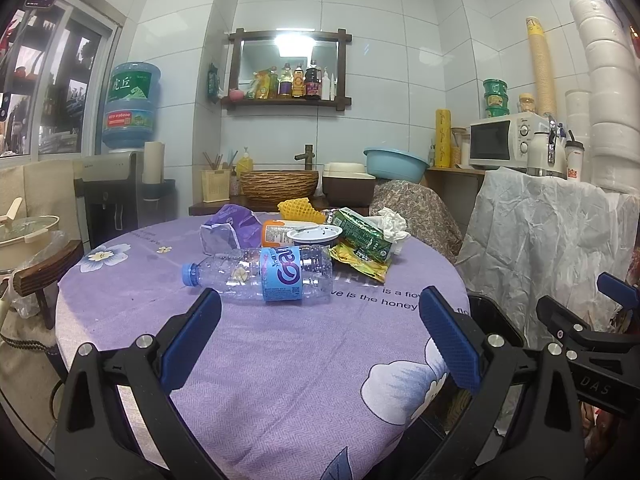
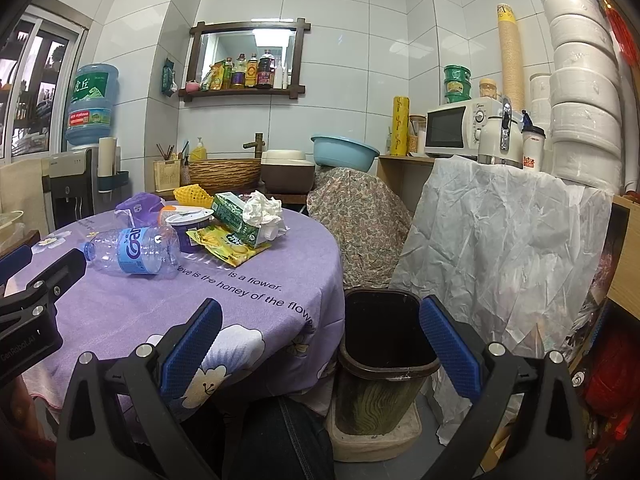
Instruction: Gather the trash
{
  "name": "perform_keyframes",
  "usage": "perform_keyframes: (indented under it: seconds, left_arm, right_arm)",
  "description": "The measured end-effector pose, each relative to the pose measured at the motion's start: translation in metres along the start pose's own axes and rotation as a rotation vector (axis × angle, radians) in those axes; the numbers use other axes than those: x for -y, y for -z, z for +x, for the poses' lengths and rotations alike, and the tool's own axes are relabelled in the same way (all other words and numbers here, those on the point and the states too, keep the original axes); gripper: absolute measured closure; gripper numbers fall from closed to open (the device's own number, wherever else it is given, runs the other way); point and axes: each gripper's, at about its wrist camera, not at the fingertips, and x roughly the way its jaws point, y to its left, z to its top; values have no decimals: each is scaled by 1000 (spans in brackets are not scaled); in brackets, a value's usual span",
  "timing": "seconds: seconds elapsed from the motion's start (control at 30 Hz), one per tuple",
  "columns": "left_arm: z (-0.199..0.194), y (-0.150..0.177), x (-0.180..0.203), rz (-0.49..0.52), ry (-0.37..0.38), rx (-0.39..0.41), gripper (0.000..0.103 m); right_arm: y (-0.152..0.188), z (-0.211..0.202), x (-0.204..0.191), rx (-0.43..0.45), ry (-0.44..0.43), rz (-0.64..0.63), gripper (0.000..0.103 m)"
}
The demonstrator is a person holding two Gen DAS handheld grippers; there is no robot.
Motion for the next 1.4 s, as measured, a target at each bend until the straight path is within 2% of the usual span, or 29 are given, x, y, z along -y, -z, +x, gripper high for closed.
perform_keyframes:
  seconds: [1.23, 1.33, 1.4]
  left_arm:
    - [0, 2, -3, 5, 2, -1, 5]
    - [4, 1, -4, 17, -2, -15, 5]
    - [11, 0, -8, 12, 4, -34, 5]
  right_arm:
    - [-1, -1, 0, -6, -3, 1, 5]
    - [1, 3, -1, -16, -17, 3, 5]
    - [1, 14, 0, -58, -67, 23, 5]
